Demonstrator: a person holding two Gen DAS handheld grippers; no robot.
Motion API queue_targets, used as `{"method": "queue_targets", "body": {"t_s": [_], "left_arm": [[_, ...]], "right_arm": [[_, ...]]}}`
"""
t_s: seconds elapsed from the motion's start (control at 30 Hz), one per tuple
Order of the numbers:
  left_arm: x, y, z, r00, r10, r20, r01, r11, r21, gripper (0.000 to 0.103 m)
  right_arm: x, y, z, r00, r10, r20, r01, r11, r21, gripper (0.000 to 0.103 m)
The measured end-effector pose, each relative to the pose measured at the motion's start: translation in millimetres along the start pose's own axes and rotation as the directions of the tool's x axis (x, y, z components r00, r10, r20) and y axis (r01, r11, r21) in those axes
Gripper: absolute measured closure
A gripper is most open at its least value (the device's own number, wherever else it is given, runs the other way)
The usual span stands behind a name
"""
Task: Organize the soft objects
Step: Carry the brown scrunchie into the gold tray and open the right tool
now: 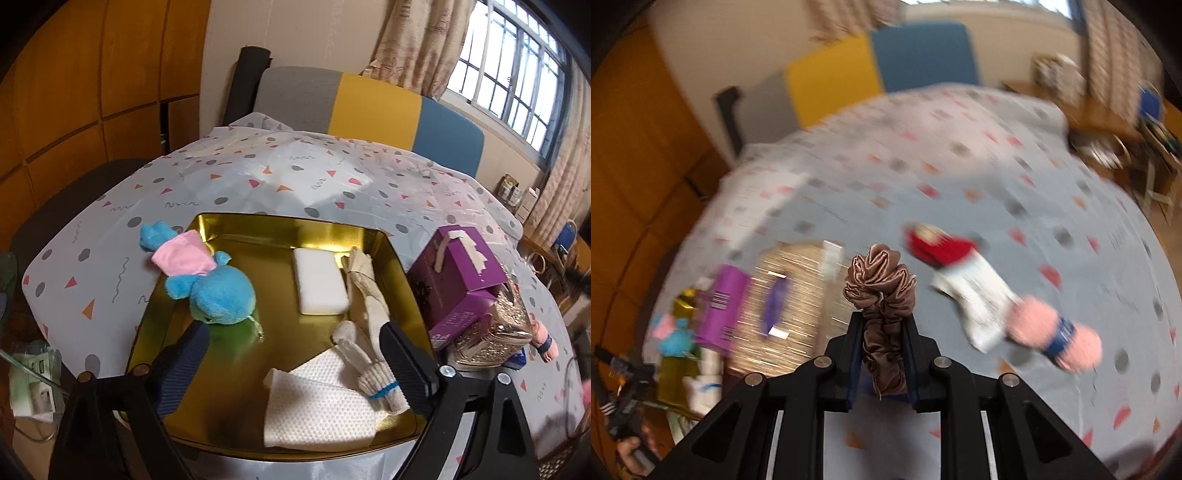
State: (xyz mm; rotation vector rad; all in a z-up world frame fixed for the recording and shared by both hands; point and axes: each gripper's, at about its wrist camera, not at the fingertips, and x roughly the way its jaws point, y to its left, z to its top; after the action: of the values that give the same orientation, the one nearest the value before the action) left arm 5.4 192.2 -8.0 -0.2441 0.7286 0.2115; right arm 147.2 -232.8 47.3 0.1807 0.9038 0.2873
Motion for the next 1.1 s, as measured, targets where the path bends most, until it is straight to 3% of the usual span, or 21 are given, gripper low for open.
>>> {"method": "queue_targets", "body": {"t_s": [0.17, 0.27, 0.4, 0.53, 0.7, 0.77, 0.93, 1.0, 1.1], "left_arm": [[0, 16, -2, 1.000, 0.025, -0.003, -0.025, 0.999, -0.037, 0.003], [0, 26, -4, 0.999, 0.034, -0.007, -0.035, 0.998, -0.060, 0.003], [-3, 38, -4, 0.999, 0.054, 0.003, -0.054, 0.995, -0.080, 0.003], [-7, 50, -3, 0.996, 0.088, 0.012, -0.086, 0.989, -0.117, 0.000], [-7, 56, -5, 0.988, 0.152, 0.007, -0.151, 0.983, -0.105, 0.000], [-10, 59, -7, 0.987, 0.158, 0.015, -0.156, 0.982, -0.111, 0.000], [-16, 68, -9, 0.985, 0.167, 0.045, -0.160, 0.979, -0.124, 0.000], [-16, 69, -9, 0.985, 0.166, 0.048, -0.158, 0.979, -0.128, 0.000], [-16, 69, -10, 0.985, 0.166, 0.049, -0.159, 0.979, -0.128, 0.000]], "right_arm": [[-16, 93, 14, 0.984, 0.171, 0.059, -0.157, 0.970, -0.186, 0.084], [-15, 149, 9, 0.959, 0.280, 0.035, -0.259, 0.923, -0.286, 0.084], [-1, 197, 2, 0.916, 0.401, -0.028, -0.388, 0.865, -0.317, 0.084], [29, 232, -13, 0.905, 0.410, -0.110, -0.422, 0.844, -0.331, 0.084], [86, 272, -39, 0.910, 0.344, -0.232, -0.408, 0.846, -0.344, 0.082], [113, 284, -48, 0.905, 0.318, -0.282, -0.402, 0.855, -0.326, 0.075], [142, 284, -63, 0.892, 0.321, -0.318, -0.408, 0.874, -0.263, 0.042], [144, 282, -66, 0.890, 0.330, -0.315, -0.413, 0.876, -0.249, 0.036], [141, 278, -67, 0.895, 0.326, -0.303, -0.405, 0.880, -0.250, 0.036]]}}
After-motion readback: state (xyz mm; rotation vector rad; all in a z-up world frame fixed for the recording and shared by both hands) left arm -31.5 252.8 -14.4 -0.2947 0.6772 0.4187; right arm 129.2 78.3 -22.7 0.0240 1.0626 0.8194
